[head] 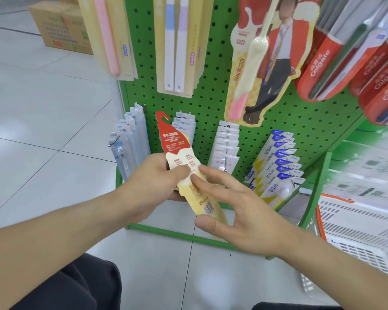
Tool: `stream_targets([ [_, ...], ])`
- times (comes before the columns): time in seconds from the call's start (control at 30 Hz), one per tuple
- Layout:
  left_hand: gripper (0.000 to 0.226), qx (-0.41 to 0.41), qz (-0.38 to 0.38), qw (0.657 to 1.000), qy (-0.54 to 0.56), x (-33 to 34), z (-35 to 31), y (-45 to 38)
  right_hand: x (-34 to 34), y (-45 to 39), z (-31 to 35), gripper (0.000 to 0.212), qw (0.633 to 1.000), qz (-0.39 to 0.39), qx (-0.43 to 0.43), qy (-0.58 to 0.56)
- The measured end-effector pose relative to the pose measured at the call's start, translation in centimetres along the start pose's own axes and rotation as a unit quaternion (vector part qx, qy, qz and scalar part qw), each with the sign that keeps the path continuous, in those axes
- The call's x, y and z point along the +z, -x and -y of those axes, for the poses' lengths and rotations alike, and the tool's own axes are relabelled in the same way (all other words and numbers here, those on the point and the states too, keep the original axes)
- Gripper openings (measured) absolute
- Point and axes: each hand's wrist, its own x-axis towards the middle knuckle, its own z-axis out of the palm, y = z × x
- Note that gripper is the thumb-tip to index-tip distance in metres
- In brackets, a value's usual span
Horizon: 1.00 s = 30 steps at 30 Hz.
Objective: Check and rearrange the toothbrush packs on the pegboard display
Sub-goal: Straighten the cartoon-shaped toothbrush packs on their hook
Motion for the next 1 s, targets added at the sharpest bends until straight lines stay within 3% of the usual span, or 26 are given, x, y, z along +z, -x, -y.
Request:
stream_targets([
  [0.13,0.019,-0.034,0.023,0.999,0.025,-0.7,0.1,-0.3,-0.5,0.1,-0.3,0.073,0.994,0.064,0.060,-0.060],
  [0.3,0.021,-0.047,0.041,0.998,-0.018,-1.2,0.2,-0.3,-0.8,0.0,0.4,0.101,0.984,0.042,0.113,-0.131],
  [0.4,0.028,-0.029,0.021,0.999,-0.029,-1.0,0.4,-0.4,-1.1,-0.3,0.8,0.115,0.982,0.010,0.138,-0.127],
  [0.5,0.030,-0.024,0.046,0.998,-0.039,-0.8,0.7,-0.5,-1.3,-0.4,0.9,0.128,0.976,-0.008,0.175,-0.128],
  [0.57,0.031,-0.023,0.072,0.996,-0.041,-0.8,0.8,-0.5,-1.3,-0.4,0.9,0.122,0.975,0.000,0.181,-0.129],
  [0.7,0.035,-0.044,0.128,0.990,-0.039,-1.0,1.0,-0.3,-1.5,-0.5,0.0,0.072,0.967,-0.024,0.199,-0.160],
  [0.8,0.032,-0.057,0.156,0.985,-0.043,-0.8,1.2,0.0,-1.8,-0.5,-0.6,0.052,0.966,-0.035,0.197,-0.162],
  [0.87,0.026,-0.058,0.149,0.986,-0.038,-0.6,1.3,0.1,-1.9,-0.5,-0.7,0.053,0.966,-0.042,0.194,-0.163],
  [1.0,0.024,-0.059,0.135,0.988,-0.046,-0.5,1.1,0.1,-1.8,-0.5,-0.7,0.080,0.967,-0.064,0.197,-0.148],
])
